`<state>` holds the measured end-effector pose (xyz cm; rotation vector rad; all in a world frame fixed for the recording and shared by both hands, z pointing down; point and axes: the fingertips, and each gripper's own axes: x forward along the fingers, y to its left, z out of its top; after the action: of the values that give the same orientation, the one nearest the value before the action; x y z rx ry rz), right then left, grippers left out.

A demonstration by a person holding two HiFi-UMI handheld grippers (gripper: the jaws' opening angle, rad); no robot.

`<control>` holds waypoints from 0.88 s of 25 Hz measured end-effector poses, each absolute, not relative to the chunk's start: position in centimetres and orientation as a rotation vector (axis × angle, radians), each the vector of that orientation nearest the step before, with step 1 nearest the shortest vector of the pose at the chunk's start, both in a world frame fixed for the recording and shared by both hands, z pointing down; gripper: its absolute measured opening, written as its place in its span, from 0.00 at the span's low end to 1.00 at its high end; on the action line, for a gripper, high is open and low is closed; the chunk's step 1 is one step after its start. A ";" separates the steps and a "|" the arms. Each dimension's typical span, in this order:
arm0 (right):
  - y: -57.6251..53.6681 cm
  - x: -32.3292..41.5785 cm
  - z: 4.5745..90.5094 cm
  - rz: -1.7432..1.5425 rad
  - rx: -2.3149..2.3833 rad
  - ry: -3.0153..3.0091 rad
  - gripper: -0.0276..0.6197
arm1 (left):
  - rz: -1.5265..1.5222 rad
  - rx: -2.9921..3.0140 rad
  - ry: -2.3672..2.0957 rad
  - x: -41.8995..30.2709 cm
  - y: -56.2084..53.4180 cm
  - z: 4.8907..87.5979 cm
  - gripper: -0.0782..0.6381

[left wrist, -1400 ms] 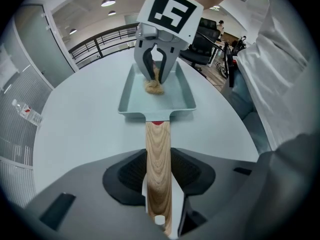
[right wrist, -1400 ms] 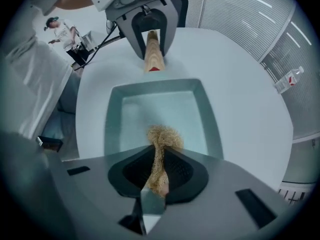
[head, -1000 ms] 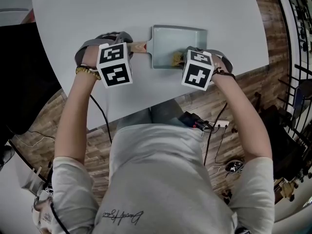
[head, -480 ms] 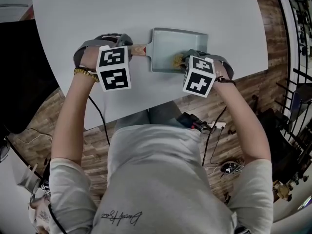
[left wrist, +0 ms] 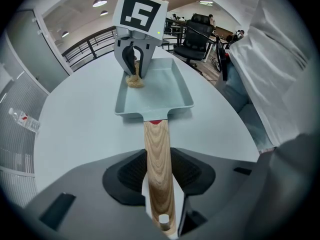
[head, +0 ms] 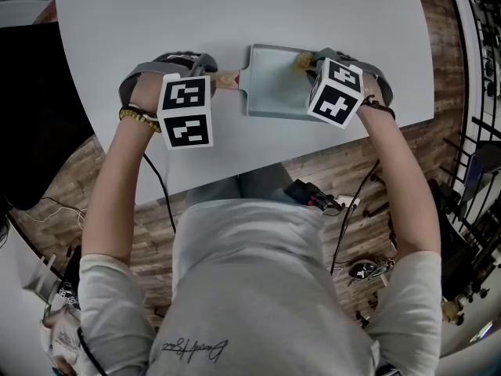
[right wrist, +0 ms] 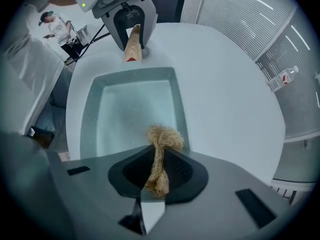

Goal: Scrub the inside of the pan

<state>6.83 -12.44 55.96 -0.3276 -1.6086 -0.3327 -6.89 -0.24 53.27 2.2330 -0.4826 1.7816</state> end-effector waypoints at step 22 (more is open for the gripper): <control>-8.2 9.4 56.1 -0.250 -0.437 -1.520 0.15 | 1.771 2.162 -0.551 -7.5 -0.4 53.7 0.33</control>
<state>9.41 -8.16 56.07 -0.4373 -1.5199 -0.2496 -7.55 -0.37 53.69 2.1617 -0.5511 1.7713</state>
